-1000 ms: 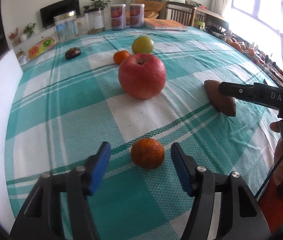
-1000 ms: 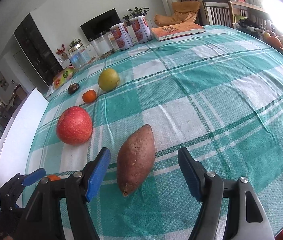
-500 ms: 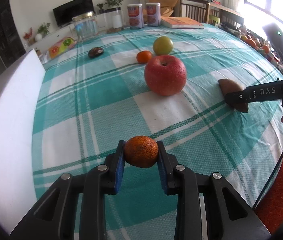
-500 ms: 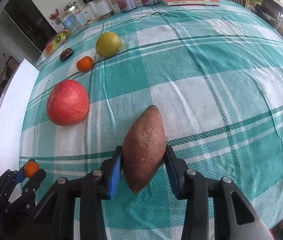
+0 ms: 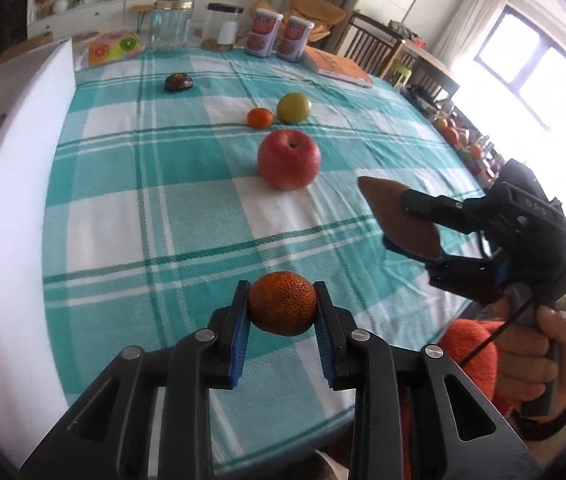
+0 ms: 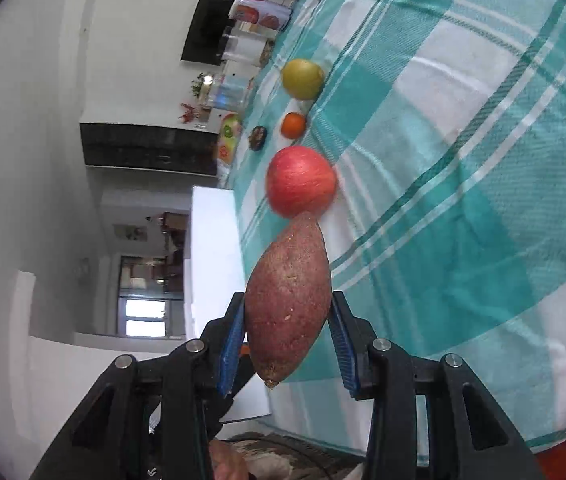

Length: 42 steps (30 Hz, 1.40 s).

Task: Organize fruits
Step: 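Carry both fruits into the cardboard box and open both tools, then move both tools back over the table toward the remaining fruits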

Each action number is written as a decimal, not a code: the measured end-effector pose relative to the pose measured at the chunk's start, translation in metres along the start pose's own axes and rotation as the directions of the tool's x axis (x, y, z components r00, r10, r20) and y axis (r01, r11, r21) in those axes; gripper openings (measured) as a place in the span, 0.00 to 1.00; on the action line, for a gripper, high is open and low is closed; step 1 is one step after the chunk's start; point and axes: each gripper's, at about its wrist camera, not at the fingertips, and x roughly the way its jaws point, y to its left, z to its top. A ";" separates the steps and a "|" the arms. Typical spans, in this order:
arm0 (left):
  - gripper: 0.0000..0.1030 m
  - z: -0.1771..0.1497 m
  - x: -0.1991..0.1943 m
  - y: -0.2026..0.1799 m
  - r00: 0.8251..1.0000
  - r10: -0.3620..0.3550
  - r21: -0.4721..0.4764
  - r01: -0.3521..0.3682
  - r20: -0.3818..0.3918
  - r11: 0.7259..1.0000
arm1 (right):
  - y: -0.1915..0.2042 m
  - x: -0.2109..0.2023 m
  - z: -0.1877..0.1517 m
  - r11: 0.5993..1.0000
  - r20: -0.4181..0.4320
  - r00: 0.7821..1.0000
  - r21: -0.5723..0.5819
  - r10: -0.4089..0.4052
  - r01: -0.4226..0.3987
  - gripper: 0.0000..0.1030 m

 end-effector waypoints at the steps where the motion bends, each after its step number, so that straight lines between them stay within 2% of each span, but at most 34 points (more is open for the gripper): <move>1: 0.29 0.001 -0.019 0.006 0.999 -0.024 -0.020 0.024 0.023 0.999 | 0.019 0.012 -0.005 0.999 -0.029 0.999 -0.025 0.028 -0.029 0.40; 2: 0.29 0.004 -0.039 0.015 0.998 -0.021 -0.035 0.023 0.057 0.999 | 0.040 0.026 -0.010 0.997 -0.060 0.997 -0.064 0.042 -0.045 0.40; 4: 0.29 0.009 -0.078 0.041 0.989 0.053 -0.080 -0.042 0.141 0.996 | 0.086 0.061 -0.022 0.985 -0.131 0.990 -0.158 0.050 -0.070 0.40; 6: 0.29 0.012 -0.110 0.077 0.965 0.169 -0.161 -0.138 0.201 0.977 | 0.128 0.104 -0.040 0.965 -0.213 0.976 -0.241 0.051 -0.103 0.40; 7: 0.29 0.011 -0.122 0.097 0.947 0.235 -0.207 -0.191 0.218 0.960 | 0.147 0.127 -0.049 0.953 -0.253 0.967 -0.279 0.043 -0.115 0.40; 9: 0.29 0.005 -0.136 0.140 0.905 0.373 -0.312 -0.301 0.203 0.901 | 0.175 0.174 -0.073 0.929 -0.330 0.944 -0.349 0.002 -0.123 0.40; 12: 0.29 -0.014 -0.143 0.193 0.857 0.497 -0.435 -0.398 0.138 0.808 | 0.198 0.234 -0.109 0.880 -0.374 0.920 -0.469 -0.117 -0.078 0.40; 15: 0.30 -0.035 -0.140 0.226 0.828 0.557 -0.500 -0.455 0.067 0.737 | 0.199 0.277 -0.142 0.828 -0.386 0.893 -0.561 -0.230 -0.029 0.40; 17: 0.30 -0.044 -0.136 0.238 0.817 0.576 -0.524 -0.477 0.032 0.706 | 0.197 0.297 -0.156 0.802 -0.387 0.878 -0.597 -0.281 -0.006 0.40; 18: 0.31 -0.047 -0.134 0.242 0.809 0.588 -0.530 -0.491 0.016 0.691 | 0.199 0.302 -0.161 0.780 -0.370 0.876 -0.625 -0.310 0.012 0.40; 19: 0.32 -0.048 -0.133 0.244 0.801 0.599 -0.533 -0.504 0.006 0.679 | 0.204 0.304 -0.166 0.748 -0.347 0.878 -0.663 -0.330 0.019 0.43; 20: 0.37 -0.048 -0.132 0.245 0.793 0.609 -0.533 -0.514 0.002 0.672 | 0.210 0.304 -0.169 0.716 -0.320 0.881 -0.697 -0.349 0.030 0.45; 21: 0.48 -0.046 -0.130 0.245 0.788 0.616 -0.531 -0.521 0.002 0.668 | 0.215 0.299 -0.169 0.692 -0.297 0.889 -0.721 -0.349 0.031 0.50; 22: 0.66 -0.043 -0.130 0.244 0.780 0.625 -0.529 -0.527 0.008 0.665 | 0.220 0.293 -0.168 0.669 -0.268 0.899 -0.742 -0.347 0.037 0.57; 24: 0.86 -0.038 -0.132 0.238 0.761 0.647 -0.524 -0.534 0.045 0.664 | 0.223 0.272 -0.159 0.625 -0.188 0.922 -0.778 -0.340 0.072 0.66; 26: 0.89 -0.030 -0.132 0.225 0.750 0.654 -0.511 -0.528 0.094 0.678 | 0.223 0.244 -0.147 0.588 -0.098 0.939 -0.799 -0.330 0.124 0.69; 28: 0.89 -0.022 -0.129 0.214 0.765 0.629 -0.498 -0.495 0.139 0.712 | 0.216 0.215 -0.126 0.537 0.034 0.943 -0.815 -0.330 0.217 0.76; 29: 0.89 -0.018 -0.126 0.204 0.778 0.606 -0.489 -0.470 0.164 0.735 | 0.210 0.196 -0.119 0.503 0.115 0.936 -0.818 -0.333 0.280 0.79; 30: 0.89 -0.015 -0.123 0.193 0.792 0.580 -0.476 -0.442 0.191 0.760 | 0.200 0.178 -0.109 0.467 0.206 0.918 -0.810 -0.339 0.354 0.84; 31: 0.89 -0.013 -0.119 0.179 0.808 0.549 -0.453 -0.415 0.216 0.789 | 0.188 0.159 -0.100 0.432 0.297 0.888 -0.791 -0.350 0.434 0.88; 32: 0.89 -0.010 -0.117 0.165 0.824 0.514 -0.421 -0.390 0.238 0.819 | 0.173 0.144 -0.088 0.408 0.377 0.849 -0.755 -0.370 0.513 0.89; 34: 0.89 -0.003 -0.105 0.130 0.858 0.439 -0.329 -0.347 0.267 0.878 | 0.137 0.112 -0.058 0.399 0.483 0.762 -0.655 -0.431 0.641 0.89; 36: 0.90 0.003 -0.091 0.093 0.887 0.364 -0.222 -0.309 0.283 0.925 | 0.096 0.078 -0.027 0.399 0.561 0.661 -0.529 -0.498 0.749 0.89; 39: 0.93 0.007 -0.064 0.045 0.931 0.251 -0.085 -0.237 0.264 0.968 | 0.046 0.034 0.013 0.376 0.616 0.521 -0.360 -0.591 0.854 0.89; 41: 0.93 0.009 -0.038 0.022 0.958 0.196 -0.029 -0.194 0.211 0.981 | 0.021 0.013 0.027 0.342 0.635 0.450 -0.294 -0.628 0.893 0.89; 42: 0.93 0.009 -0.024 0.012 0.965 0.179 -0.004 -0.182 0.192 0.983 | 0.011 0.004 0.030 0.329 0.646 0.423 -0.269 -0.636 0.905 0.89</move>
